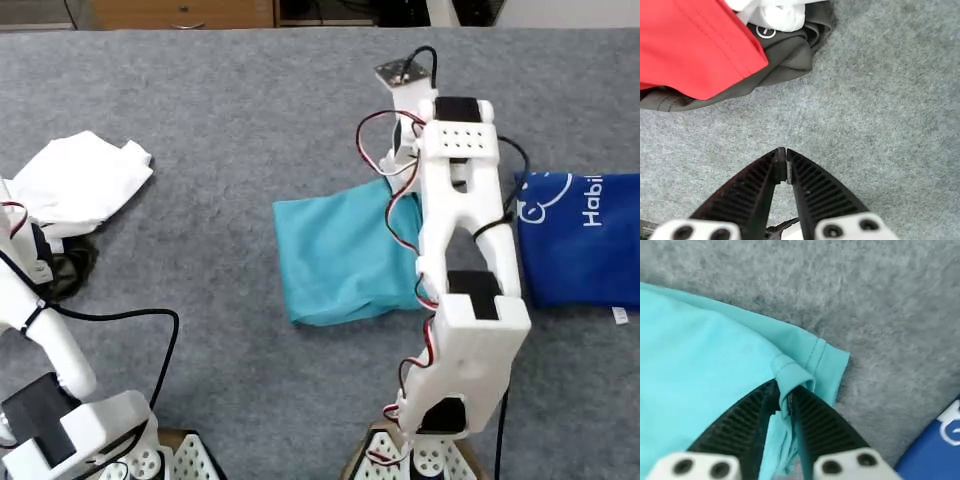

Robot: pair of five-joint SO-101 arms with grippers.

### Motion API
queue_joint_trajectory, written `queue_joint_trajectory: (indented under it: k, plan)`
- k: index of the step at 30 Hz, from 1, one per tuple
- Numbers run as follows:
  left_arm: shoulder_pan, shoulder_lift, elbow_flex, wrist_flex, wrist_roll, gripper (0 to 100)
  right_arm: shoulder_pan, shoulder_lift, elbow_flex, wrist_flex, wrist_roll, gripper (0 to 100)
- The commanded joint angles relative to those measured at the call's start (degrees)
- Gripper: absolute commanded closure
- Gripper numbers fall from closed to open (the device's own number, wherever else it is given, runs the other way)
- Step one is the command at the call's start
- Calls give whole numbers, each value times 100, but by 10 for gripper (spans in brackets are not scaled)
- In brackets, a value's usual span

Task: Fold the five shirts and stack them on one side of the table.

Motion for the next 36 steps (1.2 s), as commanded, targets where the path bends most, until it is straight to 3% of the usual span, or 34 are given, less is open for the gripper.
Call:
queue_joint_trajectory:
  k: [1, 11, 18, 23, 30, 36]
  plan:
    - [70, -171, -185, -44, -9, 981, 215, -330, -330, -132, 484, 997]
    - [70, -171, -185, -35, -18, 981, 479, -198, -382, -536, 870, 995]
    - [70, -171, -185, -35, -35, 981, 330, -268, -673, 35, 826, 803]
    - [70, -171, -185, -26, -44, 981, 101, -295, -1033, 686, 870, 848]
    - [70, -171, 70, -62, -44, 981, -277, -303, -1613, 1987, 818, 998]
    - [70, -171, 62, -70, -44, 981, -391, -1130, -356, 1969, 571, 996]
